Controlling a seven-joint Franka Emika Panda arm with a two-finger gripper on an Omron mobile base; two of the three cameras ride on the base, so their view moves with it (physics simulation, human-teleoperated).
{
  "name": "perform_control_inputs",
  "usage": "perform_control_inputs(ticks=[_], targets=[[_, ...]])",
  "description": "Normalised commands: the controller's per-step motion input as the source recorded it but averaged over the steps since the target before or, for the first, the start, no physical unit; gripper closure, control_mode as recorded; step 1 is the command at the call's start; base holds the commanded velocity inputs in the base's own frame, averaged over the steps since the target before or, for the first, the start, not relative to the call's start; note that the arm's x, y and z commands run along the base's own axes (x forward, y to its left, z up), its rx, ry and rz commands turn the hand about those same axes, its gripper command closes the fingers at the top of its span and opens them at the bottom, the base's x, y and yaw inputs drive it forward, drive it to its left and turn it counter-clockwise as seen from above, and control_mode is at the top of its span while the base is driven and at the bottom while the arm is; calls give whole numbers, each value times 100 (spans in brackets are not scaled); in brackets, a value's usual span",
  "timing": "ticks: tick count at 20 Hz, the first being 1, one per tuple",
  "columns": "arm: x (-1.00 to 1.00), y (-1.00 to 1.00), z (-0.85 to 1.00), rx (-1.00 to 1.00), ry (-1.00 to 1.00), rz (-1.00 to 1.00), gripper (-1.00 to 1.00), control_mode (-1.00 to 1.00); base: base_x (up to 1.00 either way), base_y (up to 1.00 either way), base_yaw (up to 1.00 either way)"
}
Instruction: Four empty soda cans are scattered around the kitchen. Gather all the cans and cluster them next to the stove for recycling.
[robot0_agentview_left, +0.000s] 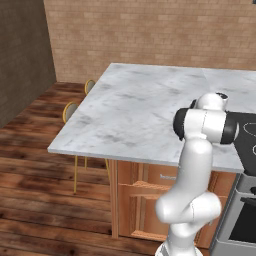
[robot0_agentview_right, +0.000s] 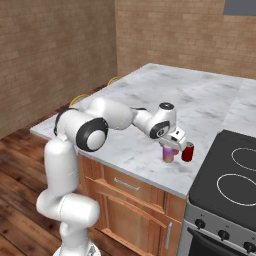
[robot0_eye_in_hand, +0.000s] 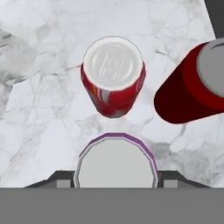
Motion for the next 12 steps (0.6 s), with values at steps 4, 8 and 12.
perform_control_inputs(ticks=[4,8,12], targets=[[22,-8,-28,0,3,0,100,-100,0,0,0],[20,-12,-29,0,2,0,100,-100,0,0,0],[22,-9,-35,0,4,0,100,-100,0,0,0]])
